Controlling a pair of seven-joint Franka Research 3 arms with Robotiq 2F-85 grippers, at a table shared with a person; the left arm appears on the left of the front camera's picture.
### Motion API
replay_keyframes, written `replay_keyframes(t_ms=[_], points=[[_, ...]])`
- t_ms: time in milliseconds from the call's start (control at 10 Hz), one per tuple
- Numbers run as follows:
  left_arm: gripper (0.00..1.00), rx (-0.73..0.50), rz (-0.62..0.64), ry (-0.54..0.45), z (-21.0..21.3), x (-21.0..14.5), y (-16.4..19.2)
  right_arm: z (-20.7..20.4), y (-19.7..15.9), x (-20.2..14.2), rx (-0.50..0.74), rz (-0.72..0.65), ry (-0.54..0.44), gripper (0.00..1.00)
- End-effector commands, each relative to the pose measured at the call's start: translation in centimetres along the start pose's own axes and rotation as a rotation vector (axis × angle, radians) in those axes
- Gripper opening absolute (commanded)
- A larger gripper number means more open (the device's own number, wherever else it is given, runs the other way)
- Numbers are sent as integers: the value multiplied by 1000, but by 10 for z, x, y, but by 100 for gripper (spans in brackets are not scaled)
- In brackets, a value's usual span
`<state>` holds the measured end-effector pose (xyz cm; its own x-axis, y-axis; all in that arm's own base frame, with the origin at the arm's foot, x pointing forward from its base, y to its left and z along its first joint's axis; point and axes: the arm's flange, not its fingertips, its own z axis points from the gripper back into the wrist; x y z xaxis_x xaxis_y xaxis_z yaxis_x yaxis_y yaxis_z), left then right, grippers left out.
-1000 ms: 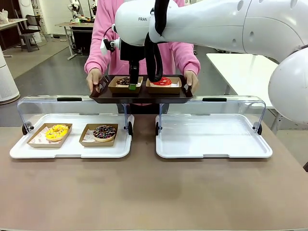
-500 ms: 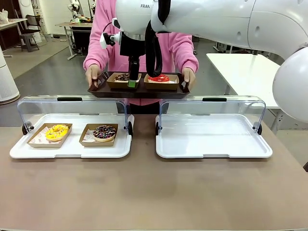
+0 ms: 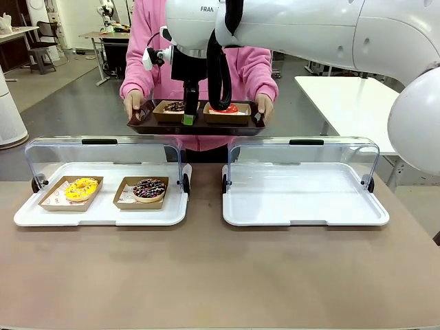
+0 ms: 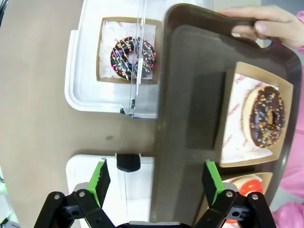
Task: Provide the desired donut to the person.
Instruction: Place the picked Paper togo box onto the Handle tray extended by the person.
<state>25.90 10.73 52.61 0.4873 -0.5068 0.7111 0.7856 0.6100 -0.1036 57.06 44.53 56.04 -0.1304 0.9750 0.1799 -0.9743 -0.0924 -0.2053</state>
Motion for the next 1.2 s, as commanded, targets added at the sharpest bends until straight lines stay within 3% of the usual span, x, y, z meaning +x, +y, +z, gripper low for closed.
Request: replay_keyframes(t_ms=[0,1100], points=[[100,-14,-18,-14,1,-2,2,-1,0,1,-12,2,-4,100],[100,-14,-18,-14,1,-2,2,-1,0,1,-12,2,-4,100]])
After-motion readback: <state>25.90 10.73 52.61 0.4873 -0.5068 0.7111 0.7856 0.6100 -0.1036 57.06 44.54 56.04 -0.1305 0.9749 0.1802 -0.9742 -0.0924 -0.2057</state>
